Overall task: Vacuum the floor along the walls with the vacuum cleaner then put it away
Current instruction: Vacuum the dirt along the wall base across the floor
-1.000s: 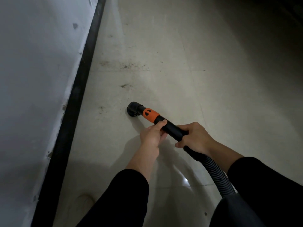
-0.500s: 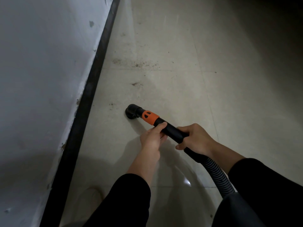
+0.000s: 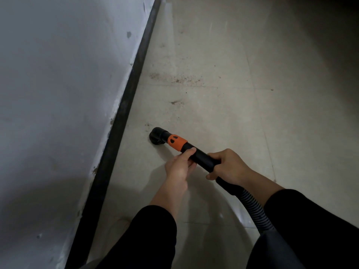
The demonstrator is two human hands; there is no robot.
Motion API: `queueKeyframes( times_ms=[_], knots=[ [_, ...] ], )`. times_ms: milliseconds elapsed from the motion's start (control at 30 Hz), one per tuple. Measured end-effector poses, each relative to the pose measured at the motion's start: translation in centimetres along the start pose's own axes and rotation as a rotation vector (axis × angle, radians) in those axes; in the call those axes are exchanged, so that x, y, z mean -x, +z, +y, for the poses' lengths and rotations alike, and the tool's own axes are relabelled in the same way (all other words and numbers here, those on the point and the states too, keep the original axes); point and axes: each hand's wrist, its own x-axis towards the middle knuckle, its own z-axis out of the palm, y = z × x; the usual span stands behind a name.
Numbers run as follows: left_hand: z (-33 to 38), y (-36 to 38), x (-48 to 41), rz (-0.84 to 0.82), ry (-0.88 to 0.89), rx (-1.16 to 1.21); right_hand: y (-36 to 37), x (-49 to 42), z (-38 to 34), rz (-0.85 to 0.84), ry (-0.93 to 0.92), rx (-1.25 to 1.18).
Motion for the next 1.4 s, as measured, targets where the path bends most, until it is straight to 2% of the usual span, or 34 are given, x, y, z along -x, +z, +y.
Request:
queueKeyframes(
  times_ms=[767, 1400],
  knots=[
    [3.5, -2.7, -2.5, 0.058, 0.052, 0.043, 3.5, -3.5, -3.6, 0.010, -0.038, -0.025],
    [7.4, -5.4, -4.9, 0.100, 0.118, -0.006, 7.4, -6.3, -6.8, -0.004, -0.033, -0.195]
  ],
)
